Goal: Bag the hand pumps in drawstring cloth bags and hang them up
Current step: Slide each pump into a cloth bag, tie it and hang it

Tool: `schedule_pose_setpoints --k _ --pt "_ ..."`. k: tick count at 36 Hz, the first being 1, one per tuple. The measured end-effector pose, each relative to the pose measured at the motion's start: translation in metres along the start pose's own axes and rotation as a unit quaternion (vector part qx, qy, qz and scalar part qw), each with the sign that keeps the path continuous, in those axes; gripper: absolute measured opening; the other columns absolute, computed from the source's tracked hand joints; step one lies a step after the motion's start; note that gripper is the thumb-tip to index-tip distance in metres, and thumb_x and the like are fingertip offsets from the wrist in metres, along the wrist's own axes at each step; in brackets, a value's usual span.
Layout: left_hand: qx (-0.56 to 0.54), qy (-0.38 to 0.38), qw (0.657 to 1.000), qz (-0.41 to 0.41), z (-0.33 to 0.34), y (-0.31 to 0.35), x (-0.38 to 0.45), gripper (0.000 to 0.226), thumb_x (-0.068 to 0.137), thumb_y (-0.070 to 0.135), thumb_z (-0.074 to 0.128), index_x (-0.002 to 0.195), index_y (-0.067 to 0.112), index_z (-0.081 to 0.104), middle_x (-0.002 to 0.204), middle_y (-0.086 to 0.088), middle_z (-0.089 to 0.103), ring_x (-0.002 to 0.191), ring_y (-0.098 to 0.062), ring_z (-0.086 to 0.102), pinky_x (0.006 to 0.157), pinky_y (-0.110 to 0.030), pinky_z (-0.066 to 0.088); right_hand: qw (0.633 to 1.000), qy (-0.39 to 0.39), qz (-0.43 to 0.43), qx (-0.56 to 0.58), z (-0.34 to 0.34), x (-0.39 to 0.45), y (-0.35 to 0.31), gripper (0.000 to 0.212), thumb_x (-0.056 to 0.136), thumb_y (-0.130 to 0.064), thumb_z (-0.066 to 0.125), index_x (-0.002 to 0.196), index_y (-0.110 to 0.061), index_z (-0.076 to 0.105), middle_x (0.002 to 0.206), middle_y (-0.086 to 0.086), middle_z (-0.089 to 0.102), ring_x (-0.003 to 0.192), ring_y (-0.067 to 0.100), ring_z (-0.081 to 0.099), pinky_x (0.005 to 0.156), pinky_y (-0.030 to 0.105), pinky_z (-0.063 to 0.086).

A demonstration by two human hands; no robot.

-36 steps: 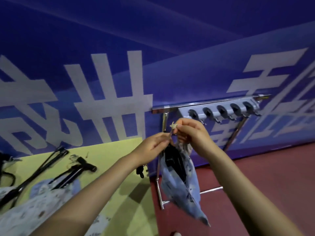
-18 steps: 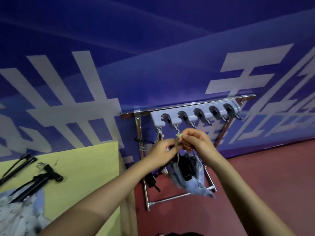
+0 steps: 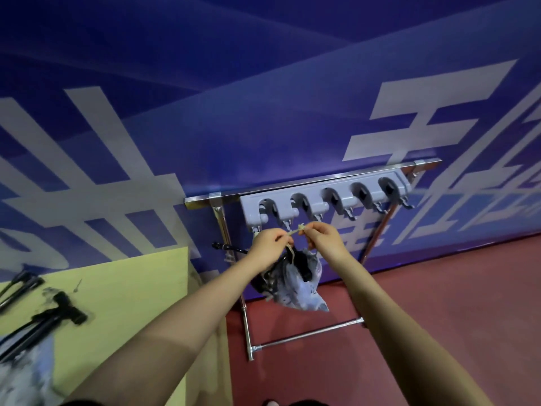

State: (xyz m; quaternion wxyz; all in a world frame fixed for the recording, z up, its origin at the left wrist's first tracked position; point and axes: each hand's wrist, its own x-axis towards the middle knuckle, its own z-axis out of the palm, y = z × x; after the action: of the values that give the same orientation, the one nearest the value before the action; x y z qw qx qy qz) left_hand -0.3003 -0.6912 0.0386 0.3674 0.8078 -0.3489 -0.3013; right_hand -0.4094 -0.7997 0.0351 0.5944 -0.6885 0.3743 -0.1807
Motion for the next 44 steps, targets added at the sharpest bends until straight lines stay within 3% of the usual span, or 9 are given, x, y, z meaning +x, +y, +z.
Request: schedule_pose_setpoints --k 8,15,23,28,31,33,36,39,44 --pt "-0.001 0.075 0.993 -0.088 0.018 -0.002 0.017 0.024 0.097 0.014 0.047 0.097 0.005 0.069 0.101 -0.015 0.07 0.097 -0.032 0.062 0.077 -0.033 0.046 0.999 -0.002 0.032 0.011 0.019 0.023 0.015 0.032 0.095 -0.002 0.047 0.07 -0.012 0.063 0.047 -0.009 0.05 0.047 0.007 0.048 0.057 0.026 0.044" --pt "-0.021 0.038 0.992 -0.115 0.021 -0.005 0.026 0.025 0.101 0.023 0.044 0.097 0.004 0.061 0.096 -0.02 0.063 0.092 -0.033 0.058 0.065 -0.029 0.031 0.999 -0.003 0.042 0.032 0.027 0.025 0.026 0.029 0.096 -0.009 0.051 0.067 -0.012 0.056 0.058 0.001 0.052 0.054 0.01 0.048 0.059 0.023 0.041" --pt "-0.06 0.001 0.992 -0.112 0.017 -0.009 0.022 0.03 0.102 0.026 0.042 0.113 0.004 0.059 0.111 -0.02 0.063 0.105 -0.033 0.059 0.077 -0.032 0.041 0.998 -0.009 0.024 0.057 0.027 0.018 0.028 0.023 0.095 -0.01 0.055 0.079 -0.019 0.068 0.075 -0.002 0.066 0.072 0.008 0.061 0.074 0.025 0.049" --pt "-0.085 -0.019 0.991 -0.102 0.006 -0.007 0.008 0.033 0.102 0.025 0.04 0.127 0.008 0.055 0.119 -0.018 0.061 0.109 -0.033 0.058 0.092 -0.036 0.046 1.0 0.004 -0.009 -0.024 0.031 0.0 0.019 0.018 0.096 -0.026 0.056 0.099 -0.015 0.069 0.086 -0.002 0.065 0.085 0.011 0.058 0.081 0.029 0.046" --pt "-0.11 -0.027 0.99 -0.08 0.004 -0.006 0.002 0.031 0.102 0.019 0.041 0.127 0.011 0.056 0.114 -0.01 0.064 0.093 -0.021 0.06 0.079 -0.029 0.046 0.989 0.112 -0.059 -0.077 0.028 -0.009 0.01 0.02 0.094 -0.031 0.058 0.106 -0.017 0.065 0.106 -0.002 0.062 0.099 0.008 0.056 0.085 0.022 0.042" --pt "-0.148 -0.042 0.986 -0.07 -0.004 -0.009 -0.008 0.029 0.102 0.013 0.039 0.125 0.008 0.056 0.105 -0.006 0.063 0.078 -0.011 0.057 0.065 -0.02 0.046 0.983 0.147 -0.093 -0.058 0.034 -0.021 -0.001 0.012 0.094 -0.028 0.056 0.099 -0.02 0.064 0.1 -0.003 0.06 0.091 0.002 0.055 0.077 0.013 0.039" --pt "-0.168 -0.009 0.985 -0.047 -0.036 -0.023 -0.035 0.028 0.102 0.009 0.039 0.124 0.006 0.056 0.099 -0.006 0.06 0.078 -0.01 0.057 0.058 -0.01 0.044 0.986 0.082 -0.141 -0.024 0.063 -0.04 -0.026 0.01 0.095 -0.022 0.056 0.088 -0.02 0.062 0.084 -0.003 0.061 0.074 0.0 0.054 0.069 0.017 0.042" --pt "-0.155 0.041 0.987 -0.032 -0.073 -0.039 -0.053 0.029 0.1 0.007 0.042 0.124 0.009 0.057 0.106 -0.007 0.062 0.09 -0.013 0.057 0.069 -0.019 0.046 0.99 -0.018 -0.135 -0.028 0.098 -0.042 -0.036 0.015 0.095 -0.014 0.054 0.084 -0.017 0.064 0.074 -0.004 0.062 0.066 0.0 0.055 0.066 0.019 0.043" --pt "-0.205 0.138 0.961 -0.121 -0.15 -0.1 -0.105 0.032 0.099 0.005 0.038 0.128 0.006 0.052 0.094 -0.002 0.056 0.072 -0.01 0.053 0.061 -0.021 0.045 0.985 -0.148 -0.078 -0.049 0.193 -0.067 -0.032 0.019 0.092 -0.011 0.052 0.081 -0.017 0.065 0.072 -0.002 0.062 0.066 0.007 0.056 0.064 0.024 0.043"
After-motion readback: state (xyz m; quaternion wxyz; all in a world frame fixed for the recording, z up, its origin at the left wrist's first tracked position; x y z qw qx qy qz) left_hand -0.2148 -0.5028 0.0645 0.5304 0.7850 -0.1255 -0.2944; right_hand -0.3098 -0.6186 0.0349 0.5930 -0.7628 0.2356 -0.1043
